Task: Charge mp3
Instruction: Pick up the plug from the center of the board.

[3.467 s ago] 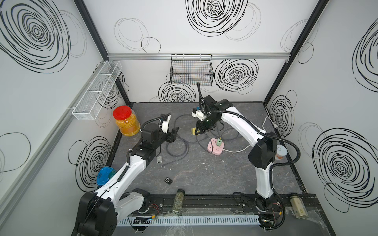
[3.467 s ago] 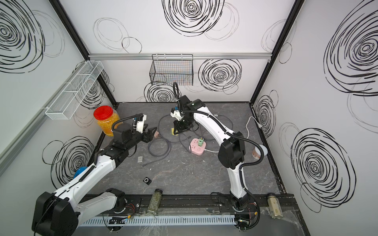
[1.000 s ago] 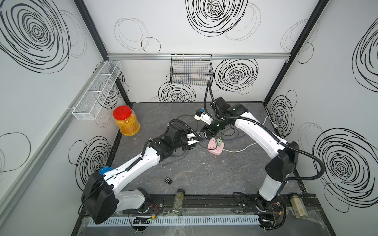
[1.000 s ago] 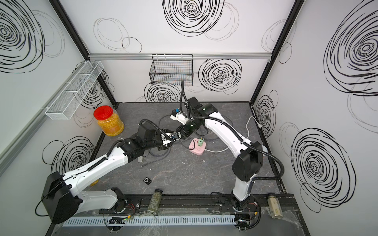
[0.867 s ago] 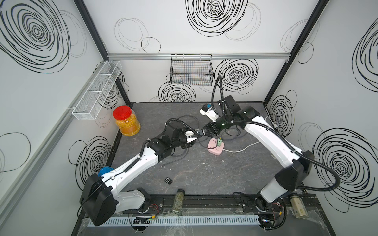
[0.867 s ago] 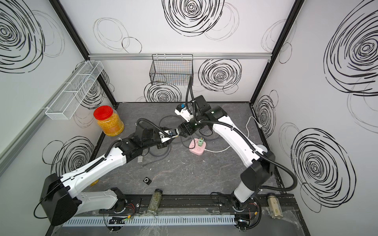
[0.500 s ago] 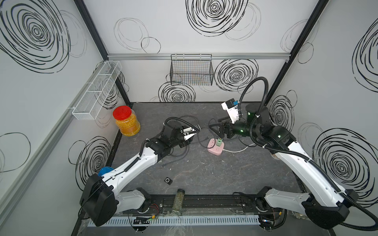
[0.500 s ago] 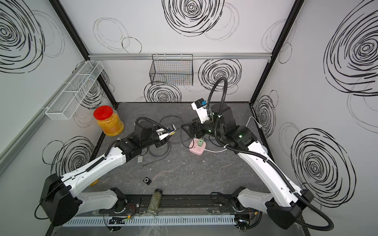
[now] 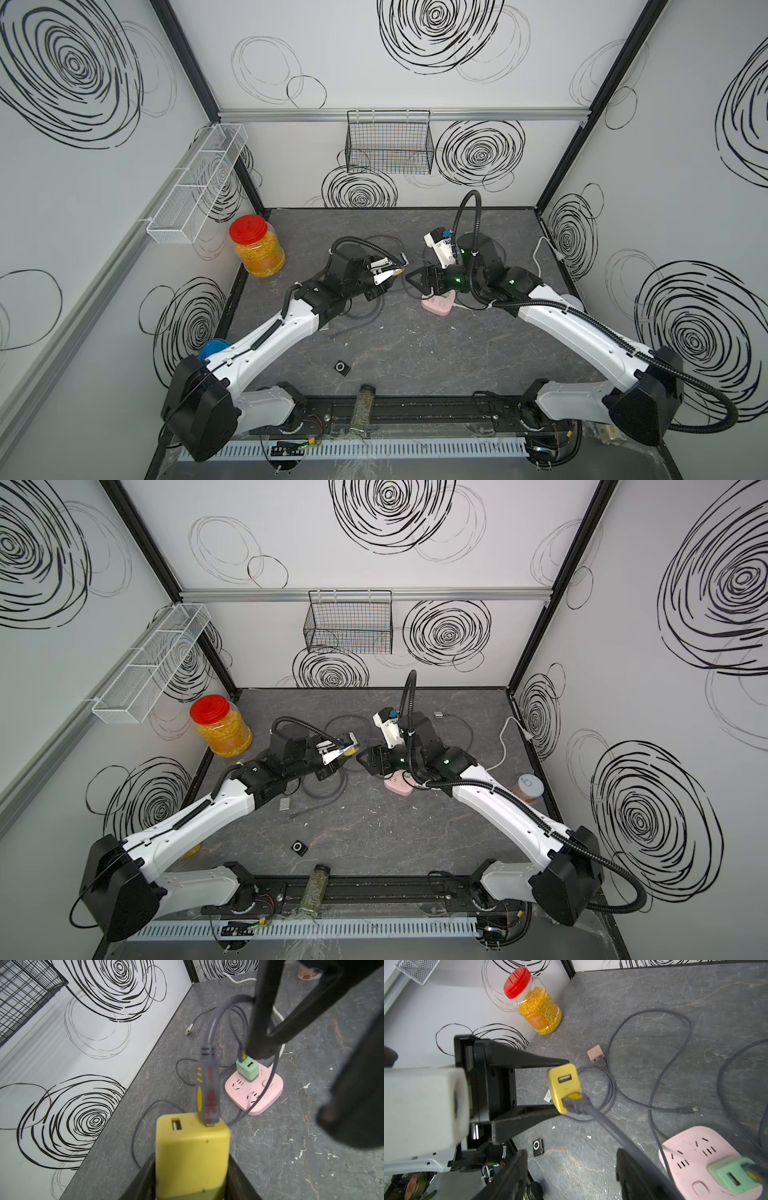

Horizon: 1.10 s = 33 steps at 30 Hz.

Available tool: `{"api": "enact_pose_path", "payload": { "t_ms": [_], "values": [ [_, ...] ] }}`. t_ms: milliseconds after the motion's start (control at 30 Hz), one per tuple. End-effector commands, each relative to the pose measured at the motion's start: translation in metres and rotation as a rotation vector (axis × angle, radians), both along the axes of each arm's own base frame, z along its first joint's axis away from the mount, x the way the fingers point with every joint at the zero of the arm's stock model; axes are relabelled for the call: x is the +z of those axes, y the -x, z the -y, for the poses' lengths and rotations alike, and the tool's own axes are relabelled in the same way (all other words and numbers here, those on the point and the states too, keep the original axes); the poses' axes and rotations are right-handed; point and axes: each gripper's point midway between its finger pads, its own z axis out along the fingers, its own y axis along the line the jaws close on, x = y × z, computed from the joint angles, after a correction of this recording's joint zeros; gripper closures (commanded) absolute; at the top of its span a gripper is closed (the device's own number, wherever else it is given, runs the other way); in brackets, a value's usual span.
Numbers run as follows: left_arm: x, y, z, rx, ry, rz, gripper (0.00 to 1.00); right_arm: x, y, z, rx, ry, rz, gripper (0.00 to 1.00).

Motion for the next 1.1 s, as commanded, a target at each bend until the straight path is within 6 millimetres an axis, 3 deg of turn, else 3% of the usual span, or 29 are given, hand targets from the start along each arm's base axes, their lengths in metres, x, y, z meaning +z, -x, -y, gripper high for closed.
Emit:
{"api": "enact_pose_path", "payload": {
  "t_ms": [0,267,533,633,833,1067],
  "values": [
    [0.016,0.003,0.007,-0.036,0.056,0.042,0.72,0.022,-0.016,-0.010,-0.029,-0.062,0.066,0.33],
    [0.017,0.008,0.014,-0.076,0.082,0.029,0.72,0.006,-0.024,-0.017,-0.045,-0.062,0.050,0.36],
    [0.017,0.008,0.020,-0.091,0.113,0.006,0.72,-0.008,-0.027,-0.032,-0.018,-0.042,0.045,0.49],
    [0.018,0.008,0.020,-0.095,0.122,0.005,0.72,-0.013,-0.027,-0.035,-0.014,-0.034,0.039,0.56],
    [0.015,0.006,0.021,-0.097,0.124,-0.006,0.72,-0.014,-0.026,-0.035,-0.018,-0.031,0.041,0.80],
    [0.020,0.005,0.024,-0.113,0.157,0.008,0.73,-0.029,-0.019,-0.043,0.030,-0.023,-0.015,0.67]
  ]
}}
